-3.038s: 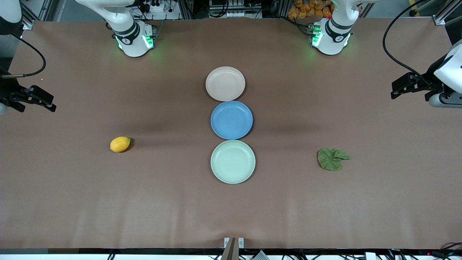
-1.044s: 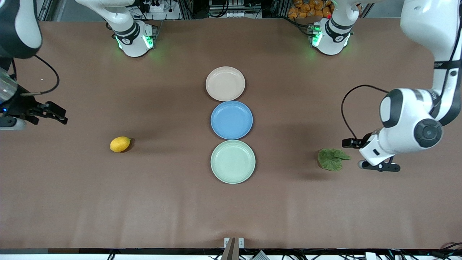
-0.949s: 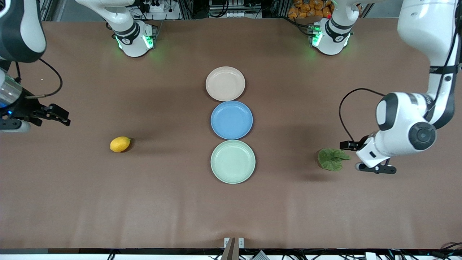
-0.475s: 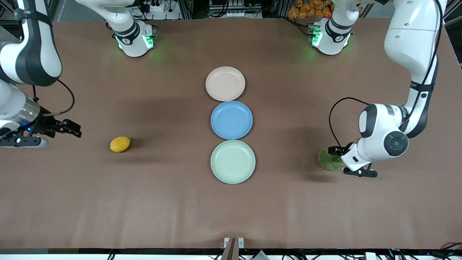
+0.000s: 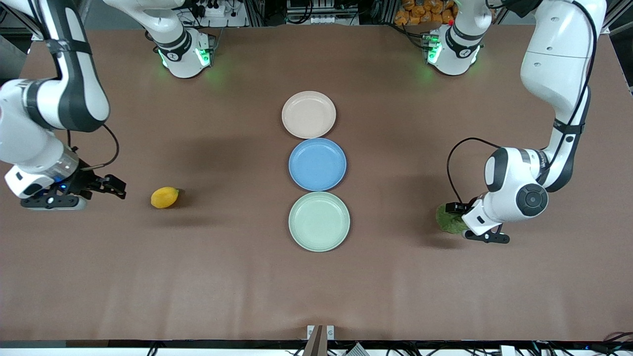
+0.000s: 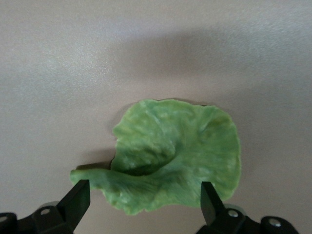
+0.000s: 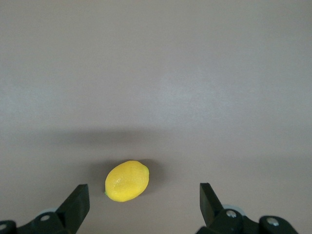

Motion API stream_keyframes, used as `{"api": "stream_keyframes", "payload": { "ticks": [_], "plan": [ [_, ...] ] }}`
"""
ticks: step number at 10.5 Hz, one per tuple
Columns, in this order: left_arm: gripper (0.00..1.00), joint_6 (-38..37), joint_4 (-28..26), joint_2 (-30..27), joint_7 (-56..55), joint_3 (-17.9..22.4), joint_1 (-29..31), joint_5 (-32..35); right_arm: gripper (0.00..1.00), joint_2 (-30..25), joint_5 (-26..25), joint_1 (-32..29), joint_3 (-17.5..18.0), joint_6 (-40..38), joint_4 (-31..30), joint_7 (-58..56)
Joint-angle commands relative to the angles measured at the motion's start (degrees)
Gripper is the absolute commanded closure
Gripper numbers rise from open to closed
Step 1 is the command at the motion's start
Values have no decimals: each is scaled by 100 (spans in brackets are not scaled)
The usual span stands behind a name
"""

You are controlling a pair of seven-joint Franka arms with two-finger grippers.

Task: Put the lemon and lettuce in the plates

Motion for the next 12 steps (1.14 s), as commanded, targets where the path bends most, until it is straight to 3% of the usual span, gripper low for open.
{"api": "stream_keyframes", "payload": {
  "ticks": [1, 3, 4, 7, 9, 12],
  "plan": [
    [0, 250, -17, 153, 57, 3, 10, 135, 0, 56, 6, 67, 1, 319, -237, 26],
    [2, 321, -17, 223, 49, 3, 19, 135, 0, 214, 6, 67, 1, 494, -255, 26],
    [16, 347, -17, 241, 49, 3, 19, 135, 0, 267, 14, 67, 1, 530, -255, 26],
    [74, 356, -17, 276, 40, 3, 27, 135, 0, 355, 15, 67, 10, 548, -255, 26],
    [100, 348, 0, 259, 14, 3, 19, 135, 0, 382, 15, 76, 10, 548, -255, 26],
    [100, 330, 9, 128, -22, 3, -8, 135, 0, 513, 15, 67, 10, 652, -255, 26]
  ]
}}
